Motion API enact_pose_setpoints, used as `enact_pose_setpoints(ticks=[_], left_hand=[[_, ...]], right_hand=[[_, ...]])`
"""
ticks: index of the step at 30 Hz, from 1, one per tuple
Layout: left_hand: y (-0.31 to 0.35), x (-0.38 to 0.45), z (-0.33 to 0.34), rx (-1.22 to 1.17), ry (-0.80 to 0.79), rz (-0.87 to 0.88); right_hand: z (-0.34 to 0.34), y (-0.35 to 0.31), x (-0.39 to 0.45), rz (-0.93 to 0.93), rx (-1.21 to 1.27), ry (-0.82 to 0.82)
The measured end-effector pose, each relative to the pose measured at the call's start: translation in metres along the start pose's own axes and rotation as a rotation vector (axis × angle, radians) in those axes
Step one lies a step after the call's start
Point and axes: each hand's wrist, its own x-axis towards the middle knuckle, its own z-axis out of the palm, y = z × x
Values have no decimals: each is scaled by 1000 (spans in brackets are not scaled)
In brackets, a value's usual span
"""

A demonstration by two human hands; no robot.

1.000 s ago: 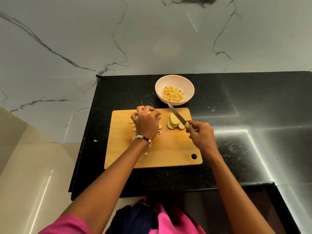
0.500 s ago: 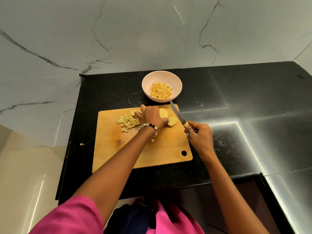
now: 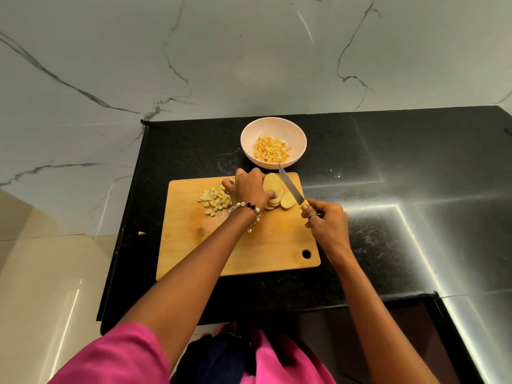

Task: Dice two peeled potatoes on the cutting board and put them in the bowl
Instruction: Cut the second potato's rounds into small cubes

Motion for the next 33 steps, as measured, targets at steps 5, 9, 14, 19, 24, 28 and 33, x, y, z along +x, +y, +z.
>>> enact_pose_setpoints(ticks=[5,9,14,19,24,28,33], left_hand=[[0,0,-2,-132,18,-93],[0,4,-3,-285,-18,-199],[-2,2,-6,-446,-81,-248],[-3,-2,-7,-487,-106,-247],[-4,-5,-10,-491,-110,-250],[-4,-7,-10,-497,-119,-242],[-8,-7,-13,-547,-159,-204]], right_hand=[[-1,-1,-2,2,10,-12],[-1,-3,-1,2,9,-27],[-4,-5,0,-12,10,-52],[-6,-3,2,-18,5,-79],[-7,-4,1,-23,18,-103],[-8,-6,-2,-38,38,-93],[-3,-10,-8,-22,59,-60]])
